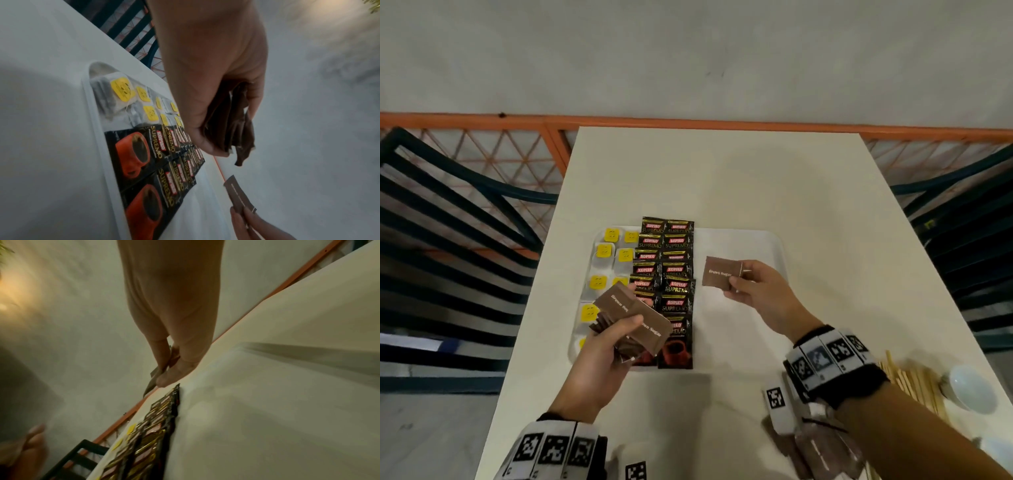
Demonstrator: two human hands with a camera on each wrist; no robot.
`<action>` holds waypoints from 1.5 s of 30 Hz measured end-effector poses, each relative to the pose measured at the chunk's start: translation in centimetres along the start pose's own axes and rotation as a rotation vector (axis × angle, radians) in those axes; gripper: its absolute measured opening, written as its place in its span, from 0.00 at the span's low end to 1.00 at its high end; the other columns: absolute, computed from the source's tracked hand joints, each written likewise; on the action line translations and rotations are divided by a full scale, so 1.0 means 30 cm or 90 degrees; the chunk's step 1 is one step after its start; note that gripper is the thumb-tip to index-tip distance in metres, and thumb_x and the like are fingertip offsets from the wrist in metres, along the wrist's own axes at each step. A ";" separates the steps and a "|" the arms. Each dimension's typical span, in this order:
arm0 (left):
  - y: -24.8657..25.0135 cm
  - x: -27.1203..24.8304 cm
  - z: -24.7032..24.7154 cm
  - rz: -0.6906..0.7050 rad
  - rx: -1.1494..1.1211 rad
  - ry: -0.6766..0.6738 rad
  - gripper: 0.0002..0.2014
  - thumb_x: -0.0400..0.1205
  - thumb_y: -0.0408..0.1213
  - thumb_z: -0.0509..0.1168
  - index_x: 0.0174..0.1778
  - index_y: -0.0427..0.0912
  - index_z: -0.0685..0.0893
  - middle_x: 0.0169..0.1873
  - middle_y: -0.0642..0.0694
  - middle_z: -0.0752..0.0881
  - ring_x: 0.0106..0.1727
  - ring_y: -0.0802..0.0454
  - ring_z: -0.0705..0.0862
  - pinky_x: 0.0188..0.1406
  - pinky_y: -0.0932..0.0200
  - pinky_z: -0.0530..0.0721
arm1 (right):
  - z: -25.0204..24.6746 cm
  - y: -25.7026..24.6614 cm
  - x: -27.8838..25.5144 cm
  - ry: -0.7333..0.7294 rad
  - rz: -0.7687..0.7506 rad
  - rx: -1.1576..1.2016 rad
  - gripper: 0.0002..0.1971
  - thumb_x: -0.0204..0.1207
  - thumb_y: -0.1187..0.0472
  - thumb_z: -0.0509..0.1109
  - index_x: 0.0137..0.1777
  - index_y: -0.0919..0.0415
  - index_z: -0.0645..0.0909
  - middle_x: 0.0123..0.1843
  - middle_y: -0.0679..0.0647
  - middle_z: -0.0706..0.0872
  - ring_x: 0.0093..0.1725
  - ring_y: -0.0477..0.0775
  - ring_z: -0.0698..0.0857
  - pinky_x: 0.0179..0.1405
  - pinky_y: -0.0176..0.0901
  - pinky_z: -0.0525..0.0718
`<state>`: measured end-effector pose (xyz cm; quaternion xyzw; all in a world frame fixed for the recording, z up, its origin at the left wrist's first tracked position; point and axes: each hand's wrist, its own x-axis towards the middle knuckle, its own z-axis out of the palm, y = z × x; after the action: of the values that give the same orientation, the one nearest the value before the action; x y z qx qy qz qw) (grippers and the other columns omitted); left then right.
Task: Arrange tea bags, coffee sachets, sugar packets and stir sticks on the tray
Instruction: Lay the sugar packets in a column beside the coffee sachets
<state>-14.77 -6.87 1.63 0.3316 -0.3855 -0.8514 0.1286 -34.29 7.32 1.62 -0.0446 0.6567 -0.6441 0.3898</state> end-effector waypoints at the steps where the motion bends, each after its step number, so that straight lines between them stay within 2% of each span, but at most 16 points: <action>1: 0.009 0.011 -0.004 0.003 0.002 0.014 0.19 0.79 0.25 0.58 0.53 0.55 0.84 0.41 0.52 0.91 0.44 0.55 0.89 0.39 0.60 0.86 | -0.003 -0.002 0.040 0.006 0.001 -0.011 0.08 0.76 0.78 0.62 0.49 0.66 0.77 0.43 0.59 0.82 0.41 0.53 0.84 0.41 0.35 0.89; 3: 0.024 0.034 -0.014 0.005 0.004 0.039 0.18 0.79 0.25 0.58 0.52 0.54 0.84 0.41 0.51 0.91 0.45 0.54 0.89 0.43 0.59 0.85 | -0.007 0.000 0.120 0.035 0.003 -0.026 0.07 0.76 0.78 0.63 0.44 0.66 0.77 0.41 0.57 0.83 0.40 0.51 0.83 0.41 0.33 0.87; 6: 0.032 0.064 -0.025 0.011 0.014 0.064 0.19 0.80 0.25 0.58 0.56 0.55 0.83 0.40 0.52 0.91 0.41 0.58 0.90 0.36 0.64 0.86 | -0.006 0.007 0.230 0.095 0.013 -0.072 0.05 0.76 0.75 0.65 0.49 0.69 0.77 0.41 0.56 0.83 0.38 0.50 0.84 0.38 0.35 0.88; 11: 0.025 0.093 -0.033 0.016 0.028 0.088 0.20 0.80 0.26 0.59 0.58 0.55 0.82 0.43 0.51 0.92 0.42 0.57 0.90 0.36 0.65 0.87 | 0.006 0.013 0.362 0.158 0.027 -0.207 0.03 0.75 0.68 0.70 0.46 0.62 0.80 0.37 0.54 0.83 0.33 0.49 0.79 0.33 0.37 0.77; 14: 0.016 0.105 -0.041 0.011 0.016 0.105 0.20 0.79 0.26 0.59 0.58 0.55 0.82 0.42 0.51 0.92 0.41 0.56 0.90 0.33 0.66 0.87 | 0.019 0.018 0.415 0.204 0.011 -0.276 0.06 0.73 0.64 0.72 0.37 0.56 0.79 0.38 0.55 0.84 0.38 0.52 0.79 0.41 0.44 0.78; 16: 0.012 0.109 -0.043 0.010 0.014 0.113 0.20 0.79 0.26 0.59 0.57 0.56 0.82 0.42 0.51 0.92 0.43 0.55 0.89 0.34 0.66 0.87 | 0.028 0.010 0.426 0.231 -0.018 -0.367 0.02 0.73 0.61 0.72 0.42 0.59 0.81 0.42 0.53 0.84 0.43 0.51 0.79 0.47 0.43 0.76; 19: 0.010 0.119 -0.040 0.008 0.010 0.115 0.19 0.79 0.27 0.60 0.57 0.55 0.83 0.41 0.51 0.92 0.42 0.57 0.90 0.34 0.66 0.87 | 0.037 0.008 0.438 0.236 -0.056 -0.438 0.09 0.73 0.61 0.71 0.49 0.66 0.82 0.44 0.51 0.81 0.46 0.50 0.77 0.49 0.39 0.74; 21: 0.009 0.123 -0.034 0.008 0.012 0.113 0.19 0.78 0.27 0.60 0.56 0.55 0.83 0.42 0.51 0.91 0.42 0.56 0.90 0.36 0.63 0.87 | 0.044 0.010 0.442 0.238 -0.072 -0.445 0.09 0.73 0.61 0.72 0.49 0.66 0.81 0.41 0.50 0.81 0.45 0.49 0.77 0.43 0.32 0.73; 23: 0.011 0.122 -0.023 0.007 0.011 0.110 0.18 0.78 0.27 0.60 0.56 0.55 0.83 0.44 0.50 0.91 0.45 0.54 0.89 0.42 0.58 0.85 | 0.051 0.011 0.444 0.236 -0.091 -0.422 0.10 0.73 0.64 0.72 0.51 0.66 0.79 0.38 0.50 0.80 0.42 0.49 0.78 0.31 0.23 0.73; 24: 0.011 0.121 -0.018 0.006 0.008 0.110 0.19 0.78 0.27 0.60 0.56 0.55 0.83 0.45 0.49 0.91 0.46 0.53 0.89 0.46 0.55 0.83 | 0.055 0.008 0.443 0.234 -0.101 -0.414 0.11 0.72 0.65 0.72 0.52 0.66 0.77 0.38 0.51 0.80 0.41 0.50 0.78 0.29 0.21 0.73; 26: 0.013 0.118 -0.008 0.004 0.005 0.110 0.19 0.76 0.28 0.61 0.56 0.55 0.84 0.46 0.48 0.91 0.48 0.50 0.89 0.50 0.51 0.79 | 0.060 0.000 0.445 0.226 -0.120 -0.417 0.13 0.73 0.68 0.70 0.56 0.66 0.74 0.39 0.56 0.81 0.39 0.52 0.79 0.28 0.24 0.73; 28: 0.013 0.114 0.000 0.004 0.010 0.101 0.20 0.72 0.30 0.63 0.56 0.55 0.83 0.47 0.48 0.91 0.47 0.51 0.89 0.49 0.52 0.80 | 0.063 -0.007 0.447 0.221 -0.132 -0.431 0.13 0.74 0.69 0.68 0.57 0.66 0.74 0.41 0.62 0.84 0.39 0.53 0.80 0.33 0.34 0.76; 32: 0.007 0.110 0.005 0.003 0.005 0.081 0.22 0.68 0.33 0.65 0.58 0.54 0.83 0.48 0.47 0.91 0.49 0.51 0.89 0.41 0.59 0.87 | 0.063 -0.011 0.456 0.229 -0.150 -0.460 0.11 0.74 0.69 0.67 0.55 0.67 0.77 0.45 0.65 0.86 0.40 0.54 0.80 0.42 0.47 0.82; 35: 0.003 0.111 0.010 0.001 -0.007 0.078 0.24 0.63 0.36 0.73 0.57 0.53 0.84 0.49 0.45 0.90 0.49 0.50 0.90 0.38 0.61 0.88 | 0.058 -0.011 0.458 0.230 -0.160 -0.465 0.10 0.74 0.70 0.67 0.55 0.68 0.78 0.41 0.66 0.85 0.39 0.55 0.79 0.43 0.48 0.81; 39: 0.001 0.119 0.017 -0.006 -0.007 0.077 0.21 0.69 0.33 0.65 0.58 0.51 0.82 0.45 0.47 0.91 0.45 0.53 0.90 0.36 0.63 0.88 | 0.056 -0.008 0.465 0.225 -0.158 -0.477 0.12 0.74 0.70 0.66 0.58 0.68 0.76 0.38 0.59 0.81 0.40 0.55 0.79 0.45 0.50 0.82; 45: 0.005 0.127 0.034 -0.009 -0.014 0.064 0.19 0.74 0.30 0.62 0.57 0.54 0.82 0.42 0.50 0.92 0.42 0.55 0.90 0.33 0.65 0.87 | 0.049 -0.014 0.462 0.225 -0.167 -0.483 0.13 0.75 0.69 0.67 0.59 0.68 0.75 0.38 0.59 0.81 0.40 0.54 0.79 0.46 0.49 0.81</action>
<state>-18.29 -8.20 0.47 0.3751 -0.3665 -0.8390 0.1451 -43.23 -1.72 -4.13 -0.1565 0.8922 -0.3991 0.1423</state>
